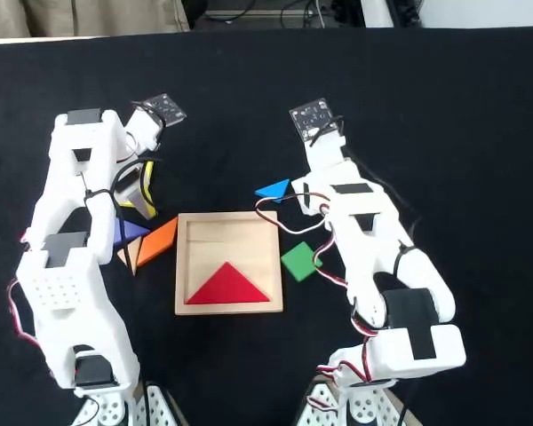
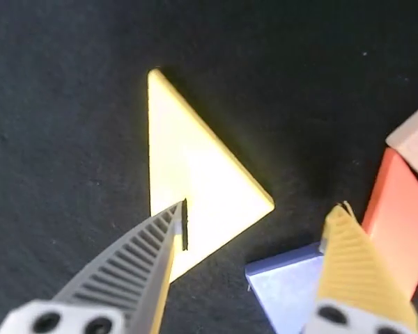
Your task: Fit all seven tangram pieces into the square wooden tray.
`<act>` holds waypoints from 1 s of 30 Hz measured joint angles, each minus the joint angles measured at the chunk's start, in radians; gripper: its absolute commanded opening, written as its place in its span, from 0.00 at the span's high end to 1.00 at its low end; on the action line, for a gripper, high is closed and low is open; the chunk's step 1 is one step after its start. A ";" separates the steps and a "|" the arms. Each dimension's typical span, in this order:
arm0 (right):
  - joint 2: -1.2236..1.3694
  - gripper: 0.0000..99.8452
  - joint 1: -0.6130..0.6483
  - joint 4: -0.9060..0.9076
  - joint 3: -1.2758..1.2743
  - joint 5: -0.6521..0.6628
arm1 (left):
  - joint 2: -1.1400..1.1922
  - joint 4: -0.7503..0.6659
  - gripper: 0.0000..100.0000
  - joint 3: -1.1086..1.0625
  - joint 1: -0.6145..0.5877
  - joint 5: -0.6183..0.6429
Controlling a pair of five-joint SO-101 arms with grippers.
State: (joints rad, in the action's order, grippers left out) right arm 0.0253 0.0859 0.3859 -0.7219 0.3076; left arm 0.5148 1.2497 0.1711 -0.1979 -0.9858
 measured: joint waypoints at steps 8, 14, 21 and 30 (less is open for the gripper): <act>0.000 0.99 0.000 0.000 0.000 0.000 | -0.002 -0.037 0.62 0.021 -0.011 -0.061; 0.000 0.99 0.000 0.000 0.000 0.000 | 0.000 -0.084 0.62 0.021 -0.037 -0.063; 0.000 0.99 0.000 0.000 0.000 0.000 | 0.117 -0.091 0.62 0.061 -0.044 -0.107; 0.000 0.99 0.000 0.000 0.000 0.000 | 0.181 -0.084 0.62 0.141 -0.046 -0.110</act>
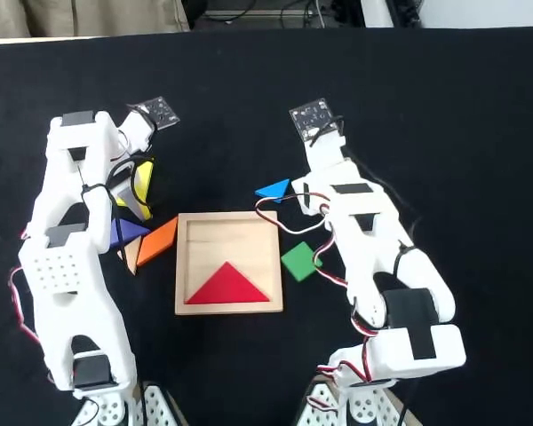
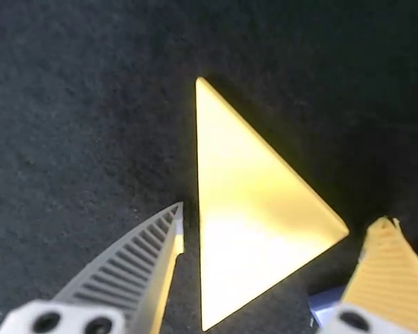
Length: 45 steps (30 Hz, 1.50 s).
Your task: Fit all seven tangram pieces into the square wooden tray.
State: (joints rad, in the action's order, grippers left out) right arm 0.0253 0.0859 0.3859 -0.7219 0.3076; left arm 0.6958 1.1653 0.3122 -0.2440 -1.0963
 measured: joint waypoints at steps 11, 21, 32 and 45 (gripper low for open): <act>0.000 0.99 0.006 0.000 0.000 0.000 | 0.005 0.011 0.70 0.003 0.005 0.048; 0.000 0.99 0.012 0.000 0.000 0.002 | 0.002 0.020 0.71 0.003 0.023 0.061; 0.002 0.99 0.012 0.000 0.000 0.002 | 0.003 0.075 0.71 0.028 0.026 0.066; 0.002 0.99 0.012 0.000 0.000 0.002 | 0.011 0.511 0.82 0.433 0.072 0.436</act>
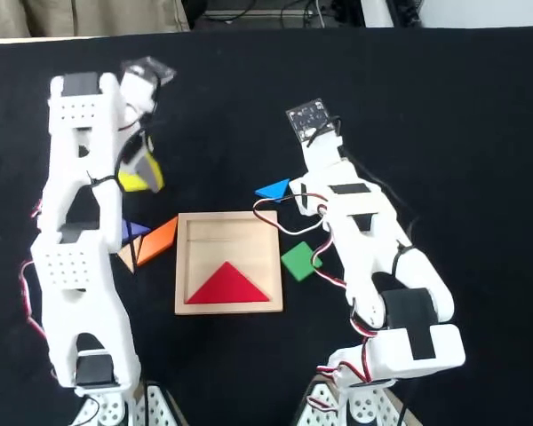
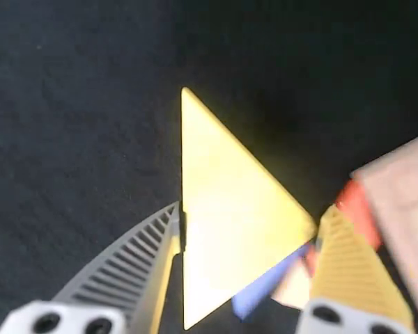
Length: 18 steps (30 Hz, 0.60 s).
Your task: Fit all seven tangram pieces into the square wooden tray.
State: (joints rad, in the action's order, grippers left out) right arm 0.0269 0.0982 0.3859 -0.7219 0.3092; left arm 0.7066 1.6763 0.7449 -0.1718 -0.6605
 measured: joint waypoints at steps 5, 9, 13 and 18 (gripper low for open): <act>0.000 0.99 -0.025 0.000 0.018 -0.002 | -0.002 0.069 0.87 0.069 0.038 0.319; 0.000 0.99 -0.044 0.000 0.034 -0.002 | -0.100 0.075 0.82 -0.060 0.092 0.454; 0.000 0.99 -0.044 0.000 0.034 -0.002 | -0.265 0.055 0.80 -0.267 0.181 0.539; 0.000 0.99 -0.044 0.000 0.034 -0.002 | -0.542 -0.077 0.80 -0.554 0.218 0.592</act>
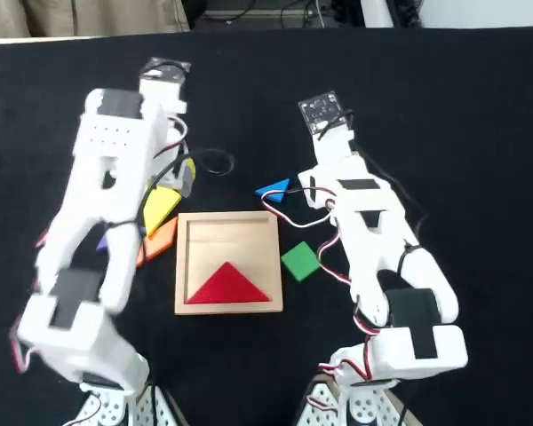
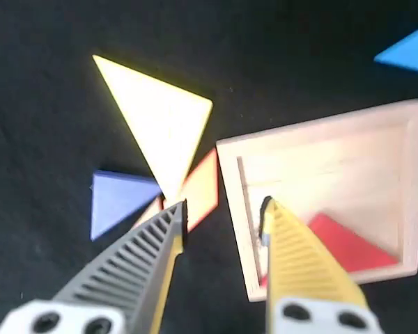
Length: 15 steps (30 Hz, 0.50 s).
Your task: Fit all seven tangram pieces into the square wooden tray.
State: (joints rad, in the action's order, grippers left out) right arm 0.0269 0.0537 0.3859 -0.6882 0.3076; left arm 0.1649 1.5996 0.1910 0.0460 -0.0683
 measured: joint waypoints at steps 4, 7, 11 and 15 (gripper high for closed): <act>0.000 0.99 0.000 0.000 0.000 0.000 | -0.206 -0.163 0.76 -0.227 -0.038 0.008; 0.000 0.99 0.000 0.000 0.000 0.000 | -0.252 -0.313 0.70 -0.400 -0.081 0.057; 0.000 0.99 0.000 0.000 0.000 0.000 | -0.212 -0.473 0.70 -0.548 -0.094 0.115; 0.000 0.99 0.000 0.000 0.000 0.000 | -0.118 -0.500 0.70 -0.519 -0.097 0.123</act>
State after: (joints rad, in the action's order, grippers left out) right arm 0.0269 0.0537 0.3859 -0.6882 0.3076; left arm 0.0468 1.0994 -0.3276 -0.0506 0.0545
